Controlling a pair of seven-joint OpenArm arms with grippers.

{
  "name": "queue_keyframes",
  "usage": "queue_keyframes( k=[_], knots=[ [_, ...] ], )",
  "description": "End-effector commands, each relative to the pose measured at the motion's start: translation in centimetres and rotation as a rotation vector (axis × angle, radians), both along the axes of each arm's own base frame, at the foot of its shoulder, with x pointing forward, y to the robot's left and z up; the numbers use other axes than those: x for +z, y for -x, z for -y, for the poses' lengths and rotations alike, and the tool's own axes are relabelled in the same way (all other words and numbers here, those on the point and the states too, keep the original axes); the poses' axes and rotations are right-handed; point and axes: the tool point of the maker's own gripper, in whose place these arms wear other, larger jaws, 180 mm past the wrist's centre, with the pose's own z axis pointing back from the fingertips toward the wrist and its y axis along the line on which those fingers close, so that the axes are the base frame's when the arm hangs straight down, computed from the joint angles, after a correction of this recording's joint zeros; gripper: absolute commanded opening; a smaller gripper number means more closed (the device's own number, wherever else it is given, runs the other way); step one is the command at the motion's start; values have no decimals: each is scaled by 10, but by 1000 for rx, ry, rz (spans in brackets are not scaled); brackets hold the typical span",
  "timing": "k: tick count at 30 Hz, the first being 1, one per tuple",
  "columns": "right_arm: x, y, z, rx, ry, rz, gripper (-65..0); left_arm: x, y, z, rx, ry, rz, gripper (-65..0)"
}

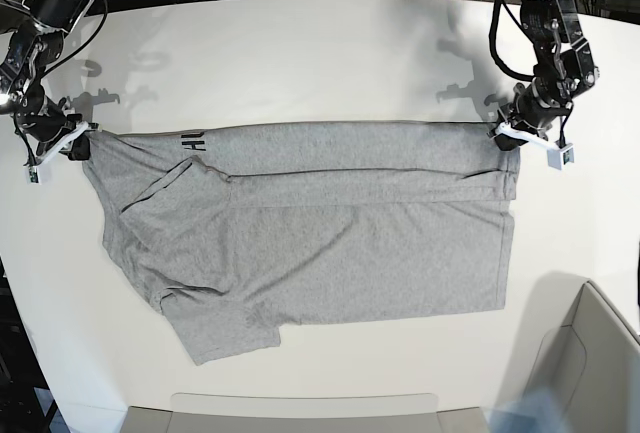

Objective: Fold the T-shirt properly
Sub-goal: 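Pull the folded edge with both grippers to flatten the shirt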

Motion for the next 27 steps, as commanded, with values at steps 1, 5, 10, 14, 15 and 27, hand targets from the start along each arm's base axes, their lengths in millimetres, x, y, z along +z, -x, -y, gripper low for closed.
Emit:
queue_keyframes(
  k=[1,5,10,14,15,27],
  knots=[
    [16,-3,8,15,44,34,-650,3,4,-5,-1,-16,1,-650],
    [15,13,-6,45,68,33,-650,3,20,-10,-15,-48,-18,-650],
    [3,39,-15,64,72,-10,-650,5,45,-8,-47,-81,-46,-650],
    [-5,57,-19,74,76,-44,-650,-5,69,-12,-54,-94,-101,-650],
    [-6,60,-17,68,75,-47,-650,-6,74,-14,-56,-98,-113,-650],
    [-13,110,10,24,108,-143,-650,-25,144,-26,-77,-133,-265,-650]
  ],
)
